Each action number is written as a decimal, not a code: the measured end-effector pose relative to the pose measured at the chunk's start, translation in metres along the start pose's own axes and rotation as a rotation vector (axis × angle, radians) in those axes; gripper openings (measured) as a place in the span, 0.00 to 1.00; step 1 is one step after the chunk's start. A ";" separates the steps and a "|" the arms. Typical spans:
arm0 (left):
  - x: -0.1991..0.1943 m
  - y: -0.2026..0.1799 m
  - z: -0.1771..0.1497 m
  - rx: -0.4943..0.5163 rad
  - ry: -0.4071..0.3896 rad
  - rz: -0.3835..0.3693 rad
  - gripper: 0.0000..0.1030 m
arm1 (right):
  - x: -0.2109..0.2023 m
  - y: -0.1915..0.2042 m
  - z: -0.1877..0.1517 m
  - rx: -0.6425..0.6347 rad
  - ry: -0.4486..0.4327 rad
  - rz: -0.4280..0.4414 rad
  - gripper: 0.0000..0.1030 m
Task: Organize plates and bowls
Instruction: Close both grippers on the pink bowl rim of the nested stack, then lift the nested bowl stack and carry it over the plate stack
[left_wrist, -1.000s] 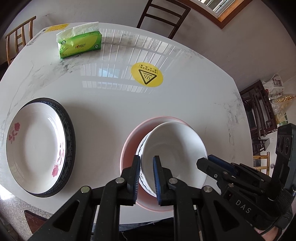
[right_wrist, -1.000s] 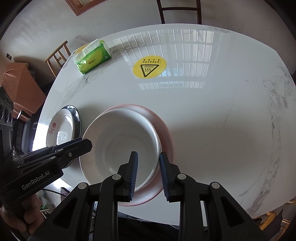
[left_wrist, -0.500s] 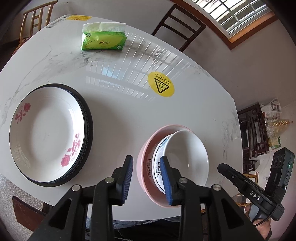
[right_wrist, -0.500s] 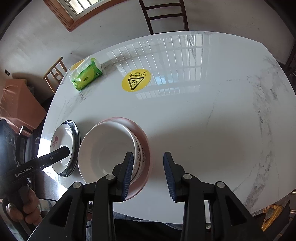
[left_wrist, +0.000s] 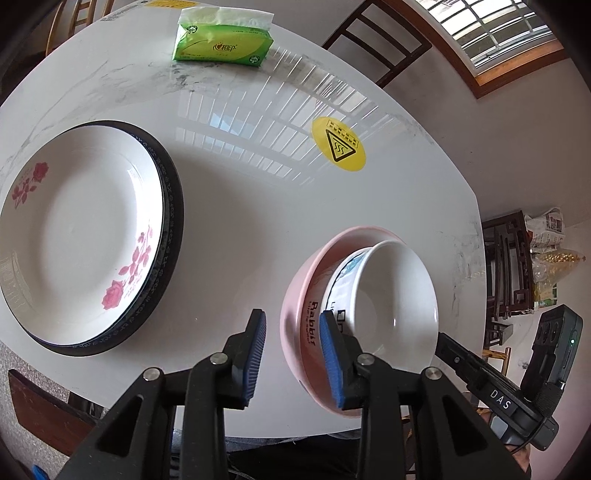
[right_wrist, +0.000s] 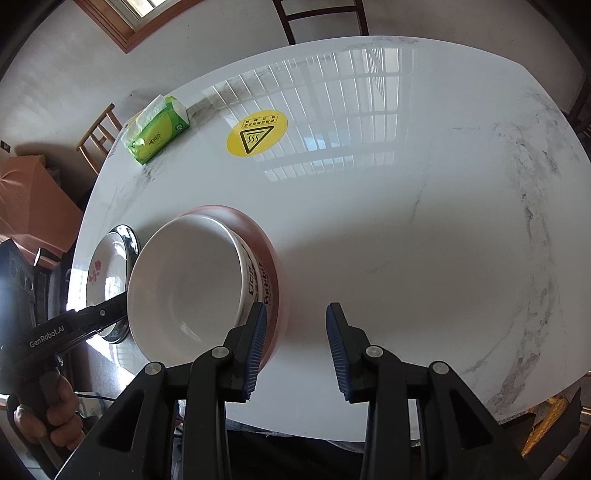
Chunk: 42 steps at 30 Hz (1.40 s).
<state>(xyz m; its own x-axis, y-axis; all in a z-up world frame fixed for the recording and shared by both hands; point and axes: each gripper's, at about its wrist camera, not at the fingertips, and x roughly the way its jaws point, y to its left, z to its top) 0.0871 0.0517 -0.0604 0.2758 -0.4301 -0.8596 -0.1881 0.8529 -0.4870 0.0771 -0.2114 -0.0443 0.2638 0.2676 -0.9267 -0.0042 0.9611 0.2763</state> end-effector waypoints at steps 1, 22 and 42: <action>0.002 0.000 0.001 -0.001 0.002 0.000 0.30 | 0.002 0.000 0.000 0.000 0.002 0.001 0.31; 0.026 0.005 -0.001 -0.022 0.036 0.054 0.29 | 0.027 0.002 0.001 -0.029 0.018 -0.062 0.35; 0.020 0.007 -0.008 -0.033 -0.023 0.030 0.18 | 0.035 0.000 0.002 0.006 -0.006 -0.075 0.43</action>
<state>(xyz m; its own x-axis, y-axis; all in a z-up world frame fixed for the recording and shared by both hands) 0.0842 0.0470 -0.0827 0.2915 -0.3972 -0.8702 -0.2277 0.8548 -0.4664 0.0881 -0.2018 -0.0758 0.2688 0.1941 -0.9434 0.0217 0.9780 0.2074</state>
